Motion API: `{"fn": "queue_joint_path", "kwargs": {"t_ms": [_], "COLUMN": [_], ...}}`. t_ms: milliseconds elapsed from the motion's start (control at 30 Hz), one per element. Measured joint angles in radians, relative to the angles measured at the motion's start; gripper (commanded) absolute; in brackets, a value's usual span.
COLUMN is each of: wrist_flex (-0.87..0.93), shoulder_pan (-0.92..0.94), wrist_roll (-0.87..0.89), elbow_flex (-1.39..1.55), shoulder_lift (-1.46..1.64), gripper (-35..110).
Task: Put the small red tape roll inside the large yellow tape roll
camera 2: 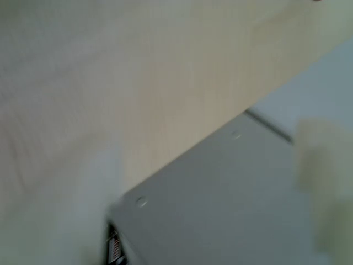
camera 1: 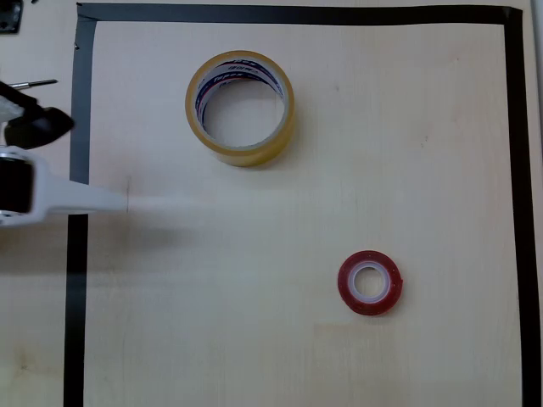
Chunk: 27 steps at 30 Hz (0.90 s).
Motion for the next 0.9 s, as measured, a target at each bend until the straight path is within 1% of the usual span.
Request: {"fn": "queue_joint_path", "kwargs": {"t_ms": [233, 400, 500, 733, 900], "wrist_flex": [-0.123, -0.255, -0.299, -0.298, -0.199], "shoulder_pan": [0.040, 0.040, 0.040, 0.071, 0.086], "wrist_roll": [0.000, -0.021, -0.025, -0.026, -0.026], "elbow_flex": [-0.187, -0.238, -0.327, -0.749, -1.104], "shoulder_lift": [-0.299, -0.426, -0.557, -1.068, -1.424], "gripper": [19, 20, 20, 20, 20]}}
